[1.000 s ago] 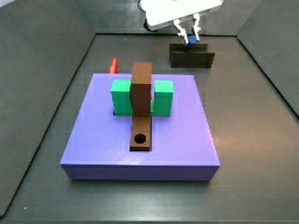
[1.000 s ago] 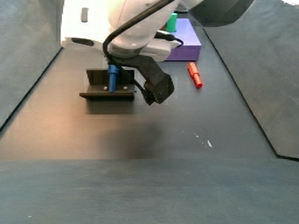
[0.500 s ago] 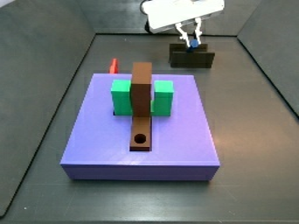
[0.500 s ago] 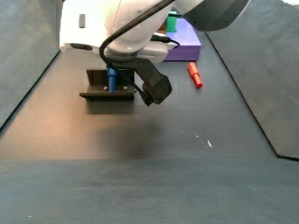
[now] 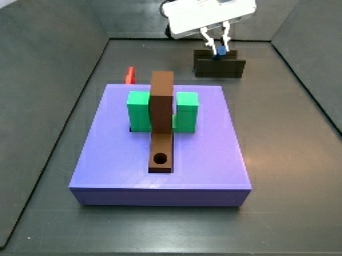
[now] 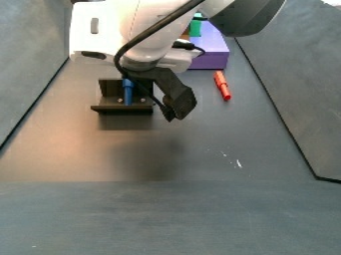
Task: Pick up the blue object. Move up. Place the blue object on the fixture. Regrasp the blue object. Move to above the board. Insert the blue object.
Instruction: Place the blue object on the fixture, then regrasp the blue object.
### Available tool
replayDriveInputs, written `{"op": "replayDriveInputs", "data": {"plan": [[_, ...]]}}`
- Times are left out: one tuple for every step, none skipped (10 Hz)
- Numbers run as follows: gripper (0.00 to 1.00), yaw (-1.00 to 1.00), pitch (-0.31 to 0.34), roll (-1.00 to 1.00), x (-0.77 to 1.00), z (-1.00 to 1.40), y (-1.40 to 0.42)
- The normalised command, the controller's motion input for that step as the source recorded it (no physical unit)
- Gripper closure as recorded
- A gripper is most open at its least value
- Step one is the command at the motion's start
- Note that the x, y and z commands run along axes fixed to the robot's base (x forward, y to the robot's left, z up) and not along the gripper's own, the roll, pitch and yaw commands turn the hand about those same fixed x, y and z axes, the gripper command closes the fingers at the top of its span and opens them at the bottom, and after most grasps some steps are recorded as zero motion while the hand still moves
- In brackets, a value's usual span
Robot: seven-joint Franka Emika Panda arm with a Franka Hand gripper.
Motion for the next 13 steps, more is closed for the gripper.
{"op": "replayDriveInputs", "data": {"plan": [[1.00, 0.00, 0.000, 0.00, 0.00, 0.00, 0.00], [0.00, 0.00, 0.000, 0.00, 0.00, 0.00, 0.00], [0.00, -0.02, -0.049, 0.13, -0.20, 0.00, 0.00], [0.00, -0.22, 0.000, 0.57, 0.08, 0.46, 0.00], [0.00, -0.26, 0.057, 0.53, 0.11, 0.46, 0.08], [0.00, -0.09, 0.109, 0.77, 0.11, 0.35, 0.03], [0.00, 0.00, 0.140, 1.00, 0.17, 0.16, 0.00], [0.00, 0.00, 0.191, 1.00, 0.17, 0.07, -0.04], [0.00, 0.10, 0.203, 1.00, 0.15, 0.05, -0.09], [0.00, 0.13, 0.211, 1.00, 0.13, 0.08, -0.07], [0.00, 0.13, 0.226, 1.00, 0.10, 0.08, -0.07], [0.00, 0.12, 0.266, 1.00, 0.06, 0.09, -0.08], [0.00, 0.12, 0.277, 1.00, 0.06, 0.09, -0.08]]}}
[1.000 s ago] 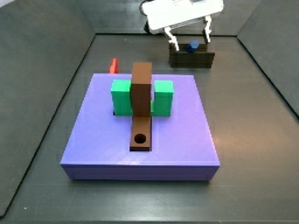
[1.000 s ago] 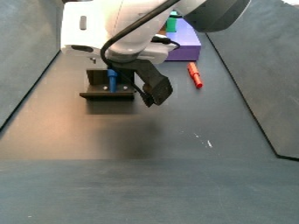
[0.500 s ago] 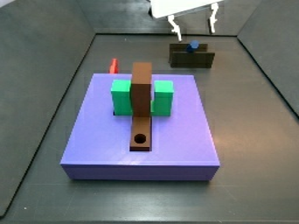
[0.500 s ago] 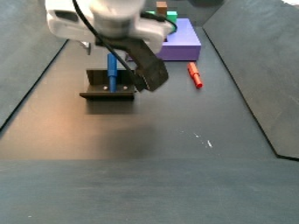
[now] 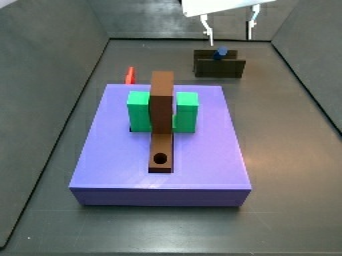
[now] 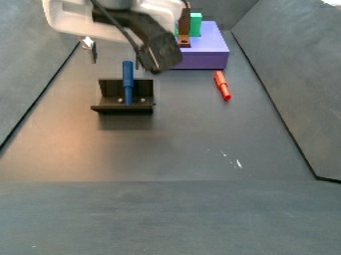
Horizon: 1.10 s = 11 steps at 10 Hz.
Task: Pick up the blue object. Move up. Place the blue object on the fixture. Regrasp the blue object. Move to above the board. Insert the blue object.
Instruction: Regrasp the blue object.
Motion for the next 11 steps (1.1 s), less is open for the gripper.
{"op": "replayDriveInputs", "data": {"plan": [[0.00, 0.12, 0.291, 1.00, 0.04, 0.10, -0.09], [0.00, 0.12, 0.309, 1.00, 0.01, 0.11, -0.09], [0.00, 0.14, 0.309, 1.00, 0.00, 0.11, -0.10], [0.00, 0.15, 0.269, 1.00, 0.00, 0.10, -0.14], [0.00, 0.19, 0.174, 1.00, 0.05, 0.14, -0.15], [0.00, 0.18, 0.160, 1.00, 0.05, 0.11, -0.14], [0.00, 0.17, 0.149, 1.00, 0.04, 0.07, -0.12], [0.00, 0.17, 0.149, 1.00, 0.04, 0.07, -0.12], [0.00, 0.17, 0.146, 1.00, 0.04, 0.06, -0.12], [0.00, 0.19, 0.129, 1.00, 0.03, 0.05, -0.11], [0.00, 0.26, 0.074, 1.00, 0.00, 0.00, -0.16]]}}
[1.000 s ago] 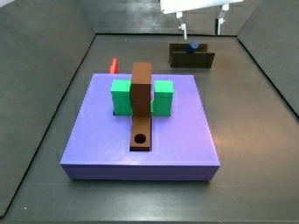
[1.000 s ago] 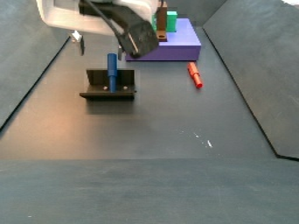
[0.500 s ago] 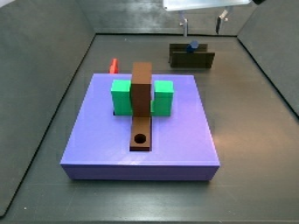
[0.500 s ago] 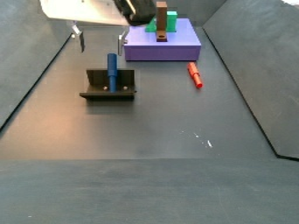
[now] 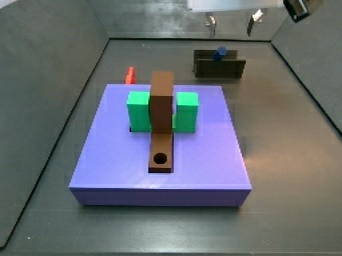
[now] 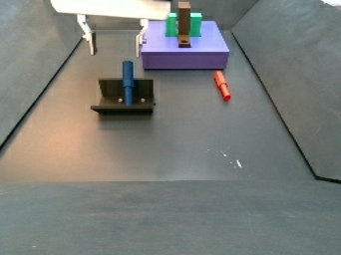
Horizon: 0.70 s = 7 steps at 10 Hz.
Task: Pick up the blue object. Move up. Place the blue object on the fixture. Regrasp the blue object. Move to above the board. Insert the blue object.
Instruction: Regrasp the blue object.
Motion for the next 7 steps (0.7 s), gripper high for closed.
{"op": "replayDriveInputs", "data": {"plan": [[0.00, 0.47, 0.000, 0.99, 0.00, -0.27, -0.16], [0.00, 0.56, 0.000, 0.85, 0.00, -0.29, -0.11], [0.00, 0.51, 0.000, 0.93, 0.00, -0.27, -0.12], [0.00, 0.11, -0.060, 0.76, -0.09, -0.44, -0.06], [0.00, 0.09, 0.000, 0.85, -0.04, -0.35, -0.05], [0.00, 0.00, 0.000, 0.96, -0.03, -0.31, -0.08], [0.00, 0.00, 0.000, 0.97, -0.02, -0.30, -0.08]]}}
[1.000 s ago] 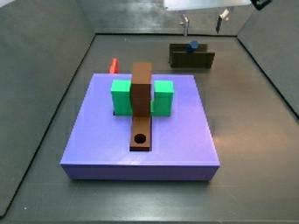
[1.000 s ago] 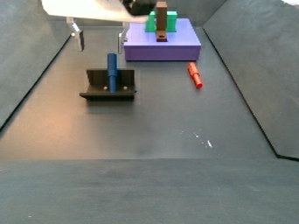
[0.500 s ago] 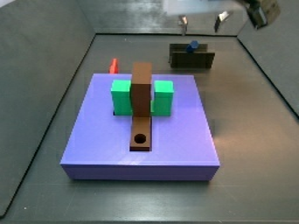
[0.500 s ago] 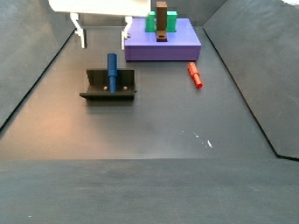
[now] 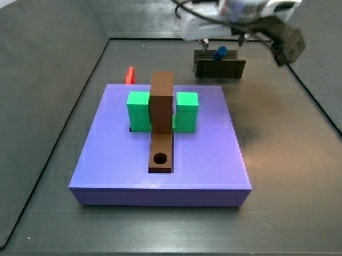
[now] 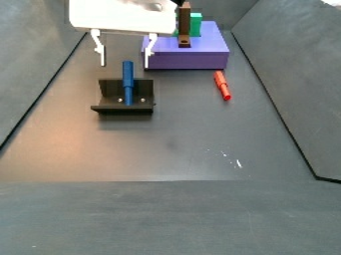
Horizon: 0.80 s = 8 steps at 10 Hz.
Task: Pick up the blue object. Move up. Place the blue object on the fixture. Regrasp the blue object. Move to above the board. Insert the blue object.
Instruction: Regrasp the blue object.
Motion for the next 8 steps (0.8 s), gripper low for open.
{"op": "replayDriveInputs", "data": {"plan": [[0.00, 0.04, 0.000, 0.89, 0.00, -0.19, -0.09], [0.00, 0.18, 0.017, 0.82, 0.00, -0.07, -0.14], [0.00, 0.20, 0.031, 0.66, 0.04, -0.04, -0.16], [0.00, 0.21, 0.054, 0.51, 0.08, -0.02, -0.15], [0.00, 0.20, 0.000, 0.45, 0.03, -0.05, -0.15], [0.00, 0.24, 0.000, 0.20, 0.01, -0.13, -0.12], [0.00, 0.21, 0.000, 0.05, 0.09, -0.08, -0.09], [0.00, 0.14, 0.000, 0.08, 0.07, -0.06, -0.09]]}}
